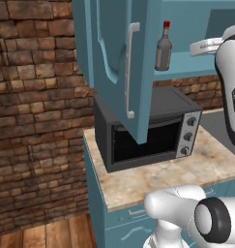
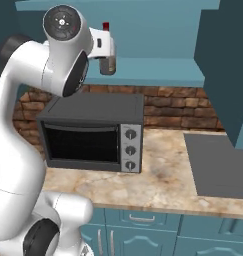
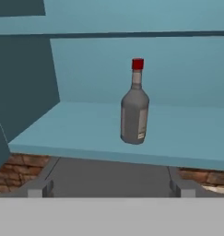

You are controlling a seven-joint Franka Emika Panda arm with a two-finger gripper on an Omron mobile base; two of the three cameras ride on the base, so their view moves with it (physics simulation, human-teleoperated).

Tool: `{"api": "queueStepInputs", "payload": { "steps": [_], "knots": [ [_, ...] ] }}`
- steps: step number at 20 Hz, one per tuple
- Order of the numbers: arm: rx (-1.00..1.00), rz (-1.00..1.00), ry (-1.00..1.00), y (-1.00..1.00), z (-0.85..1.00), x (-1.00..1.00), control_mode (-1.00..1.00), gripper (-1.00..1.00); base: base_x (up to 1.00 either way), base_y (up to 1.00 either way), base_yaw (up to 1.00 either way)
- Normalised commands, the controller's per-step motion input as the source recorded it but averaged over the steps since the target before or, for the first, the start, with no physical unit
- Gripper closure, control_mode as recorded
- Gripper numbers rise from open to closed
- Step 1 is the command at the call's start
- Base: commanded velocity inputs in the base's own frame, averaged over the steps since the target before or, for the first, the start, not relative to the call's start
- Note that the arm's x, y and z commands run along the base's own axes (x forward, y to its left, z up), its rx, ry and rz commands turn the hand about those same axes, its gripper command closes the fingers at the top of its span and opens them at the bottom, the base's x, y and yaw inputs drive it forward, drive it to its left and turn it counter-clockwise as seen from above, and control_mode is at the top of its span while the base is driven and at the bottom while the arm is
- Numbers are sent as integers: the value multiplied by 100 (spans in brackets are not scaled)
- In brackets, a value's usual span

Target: Open the cabinet directly in front. Then move the liquor and the mug to the dining counter with the jar on it.

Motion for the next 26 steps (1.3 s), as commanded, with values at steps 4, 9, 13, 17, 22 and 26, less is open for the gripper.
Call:
{"api": "queueStepInputs", "payload": {
  "steps": [4,9,13,17,22,26],
  "knots": [
    [0,0,2,0,0,24,-100,-100,0,0,0],
    [1,0,0,0,-3,30,-100,-100,0,0,0],
    [2,0,-10,0,-16,25,-100,-100,0,0,0],
    [3,0,-17,0,-13,22,-100,-100,0,0,0],
    [0,0,-4,4,-1,29,-100,-100,0,0,0],
    [0,0,3,1,0,34,-100,-100,0,0,0]
  ]
}}
